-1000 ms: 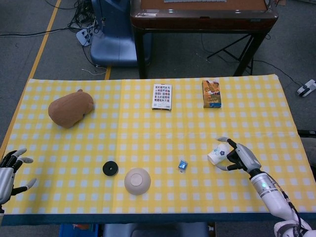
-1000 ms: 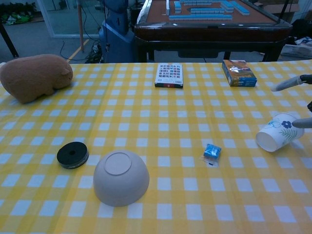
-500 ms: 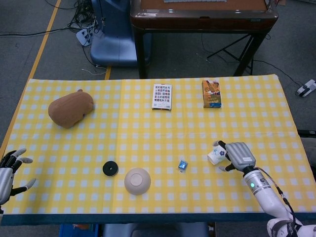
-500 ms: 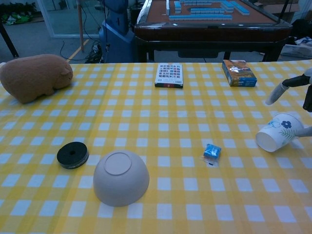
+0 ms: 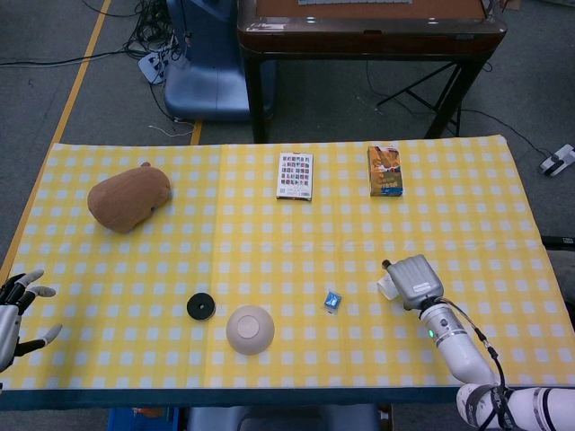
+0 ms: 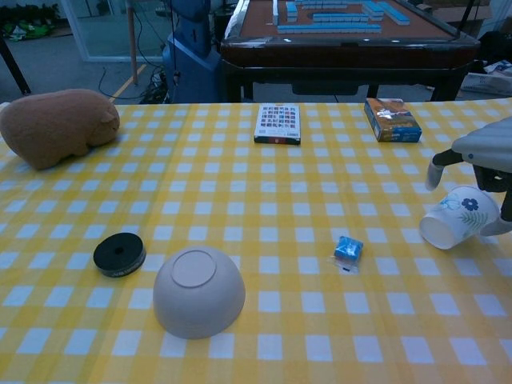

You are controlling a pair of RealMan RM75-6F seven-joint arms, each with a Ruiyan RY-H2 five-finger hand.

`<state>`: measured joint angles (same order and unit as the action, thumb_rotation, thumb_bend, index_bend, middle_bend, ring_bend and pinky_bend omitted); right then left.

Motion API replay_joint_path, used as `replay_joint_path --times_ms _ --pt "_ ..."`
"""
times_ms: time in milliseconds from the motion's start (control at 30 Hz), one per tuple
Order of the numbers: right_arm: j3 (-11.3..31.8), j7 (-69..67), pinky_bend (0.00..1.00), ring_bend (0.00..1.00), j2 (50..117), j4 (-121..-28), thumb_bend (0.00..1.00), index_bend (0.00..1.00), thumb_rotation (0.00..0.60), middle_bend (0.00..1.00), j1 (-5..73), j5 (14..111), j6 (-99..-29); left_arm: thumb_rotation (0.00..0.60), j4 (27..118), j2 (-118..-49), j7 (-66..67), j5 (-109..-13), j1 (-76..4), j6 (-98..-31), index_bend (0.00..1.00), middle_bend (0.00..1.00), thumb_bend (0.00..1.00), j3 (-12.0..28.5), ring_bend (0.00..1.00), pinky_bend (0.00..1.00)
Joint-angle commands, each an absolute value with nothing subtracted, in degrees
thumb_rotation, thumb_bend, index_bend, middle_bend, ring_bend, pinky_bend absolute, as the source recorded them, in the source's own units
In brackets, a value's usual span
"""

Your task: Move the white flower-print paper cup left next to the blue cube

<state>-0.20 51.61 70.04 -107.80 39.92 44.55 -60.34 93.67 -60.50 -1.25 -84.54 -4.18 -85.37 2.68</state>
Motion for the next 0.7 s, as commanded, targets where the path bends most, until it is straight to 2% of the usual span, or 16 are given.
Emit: replay_joint_path --times_ms 33,700 --pt "-1.0 53.3 1.0 0.99 71.1 -106.7 0.02 0.27 0.6 1.0 40.7 44.2 -61.1 0.6 93.7 -60.5 -1.3 -84.5 -4.2 -85.3 0.45 0.19 0.21 2.7 0.14 0.45" --pt "-3.6 60.6 1.0 0.99 76.5 -102.7 0.04 0.29 0.6 1.0 44.5 42.2 -62.2 0.6 93.5 -60.1 -2.1 -83.9 -4.0 -85.4 0.45 0.19 0.21 2.9 0.14 0.45"
